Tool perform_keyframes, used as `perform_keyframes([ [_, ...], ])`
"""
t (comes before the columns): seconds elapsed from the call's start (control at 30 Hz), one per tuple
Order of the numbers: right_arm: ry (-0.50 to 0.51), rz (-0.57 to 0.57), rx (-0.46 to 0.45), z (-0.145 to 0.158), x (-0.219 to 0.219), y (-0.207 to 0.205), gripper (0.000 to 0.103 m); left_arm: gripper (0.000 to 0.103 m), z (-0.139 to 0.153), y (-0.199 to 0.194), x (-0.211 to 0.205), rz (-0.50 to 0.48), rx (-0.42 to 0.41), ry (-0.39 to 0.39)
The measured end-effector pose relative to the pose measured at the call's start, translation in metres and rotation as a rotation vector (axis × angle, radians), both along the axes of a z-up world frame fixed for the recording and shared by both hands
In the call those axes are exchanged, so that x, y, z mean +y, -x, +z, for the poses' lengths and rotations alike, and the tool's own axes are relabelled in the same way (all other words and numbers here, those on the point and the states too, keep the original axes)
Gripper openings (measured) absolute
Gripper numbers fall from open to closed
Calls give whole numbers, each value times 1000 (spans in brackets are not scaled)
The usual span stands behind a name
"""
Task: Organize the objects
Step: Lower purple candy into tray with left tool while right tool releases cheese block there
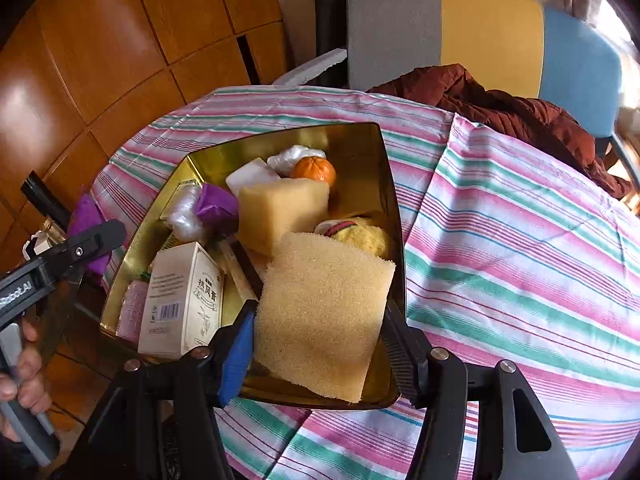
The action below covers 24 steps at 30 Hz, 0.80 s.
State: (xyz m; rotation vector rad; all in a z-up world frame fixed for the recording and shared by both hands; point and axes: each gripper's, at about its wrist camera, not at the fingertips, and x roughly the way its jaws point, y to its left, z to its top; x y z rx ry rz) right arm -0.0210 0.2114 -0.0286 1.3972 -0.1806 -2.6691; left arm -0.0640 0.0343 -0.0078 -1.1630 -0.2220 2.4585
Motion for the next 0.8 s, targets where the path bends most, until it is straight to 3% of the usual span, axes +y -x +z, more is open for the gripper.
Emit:
perform_keyframes([
  [0.27, 3, -16, 6, -8, 5, 1, 63, 37, -7, 7, 33, -53, -14, 13],
  [0.3, 8, -11, 8, -9, 5, 1, 68, 37, -9, 10, 36, -56, -11, 20],
  [0.37, 10, -21, 20, -10, 6, 1, 100, 37, -14, 17, 43, -58, -23, 30],
  [0.5, -6, -34, 34, -10, 8, -1, 101, 38, -30, 28, 57, -85, -91, 34],
  [0.67, -6, -45, 40, -7, 13, -9, 101, 47, -40, 32, 66, -101, -111, 50],
  [0.8, -9, -46, 40, -7, 14, -13, 101, 48, -44, 31, 63, -87, -119, 57],
])
